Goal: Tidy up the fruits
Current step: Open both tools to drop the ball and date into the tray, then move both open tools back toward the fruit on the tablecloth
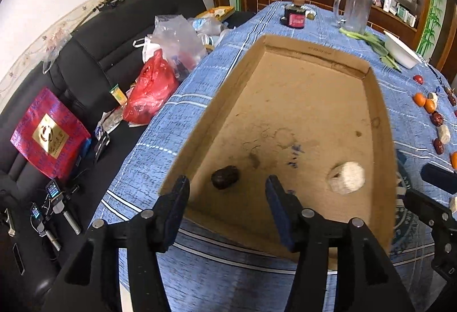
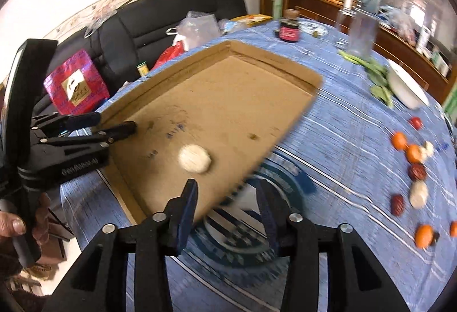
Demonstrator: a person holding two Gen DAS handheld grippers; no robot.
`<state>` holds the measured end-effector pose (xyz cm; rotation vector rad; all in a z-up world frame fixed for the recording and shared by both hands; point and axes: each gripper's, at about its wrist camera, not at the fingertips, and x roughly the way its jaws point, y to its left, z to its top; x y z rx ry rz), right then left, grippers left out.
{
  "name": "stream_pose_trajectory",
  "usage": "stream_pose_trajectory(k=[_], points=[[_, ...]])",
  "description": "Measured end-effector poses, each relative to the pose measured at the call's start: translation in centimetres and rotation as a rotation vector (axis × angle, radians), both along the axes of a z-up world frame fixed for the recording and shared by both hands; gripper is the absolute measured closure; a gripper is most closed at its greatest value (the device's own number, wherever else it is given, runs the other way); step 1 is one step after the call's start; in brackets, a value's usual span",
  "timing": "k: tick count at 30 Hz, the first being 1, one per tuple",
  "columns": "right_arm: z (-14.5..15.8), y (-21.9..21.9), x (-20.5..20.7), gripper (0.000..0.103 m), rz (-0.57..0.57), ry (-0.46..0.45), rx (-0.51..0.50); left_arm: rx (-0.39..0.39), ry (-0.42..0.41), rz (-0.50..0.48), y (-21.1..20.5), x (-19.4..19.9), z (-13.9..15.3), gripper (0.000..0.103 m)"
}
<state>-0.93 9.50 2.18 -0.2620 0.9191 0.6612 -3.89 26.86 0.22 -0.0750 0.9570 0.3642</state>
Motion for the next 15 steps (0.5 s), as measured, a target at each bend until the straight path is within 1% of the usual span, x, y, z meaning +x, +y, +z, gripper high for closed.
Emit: stream_pose_trajectory(k=[3,5,8,13,15], points=[[0.2,-3.3,-0.2,0.048,-0.062,-0.010,0.002,-0.002,-0.019,-0.029,-2.4,0.3,0.8,0.045],[0.3,-5.8,-0.3,0.048,-0.110,-0.020,0.002,-0.007,-0.024,-0.059,-4.4,0.9,1.1,0.039],[0.4,-9.7,-0.3,0.048,-0.184,-0.014,0.014,-0.015,-0.023,-0.117,-7.6,1.9,1.3,0.038],[0.5,-17.6,0.1,0.048,-0.343,-0.006,0.027,-0.038,-0.007,-0.262,-14.9,3.3,1.1,0.038],[0.3,-21.1,0.1,0.048,-0.410,-0.002,0.025,-0.048,0.012,-0.353,-18.8,3.6,0.6,0.036]])
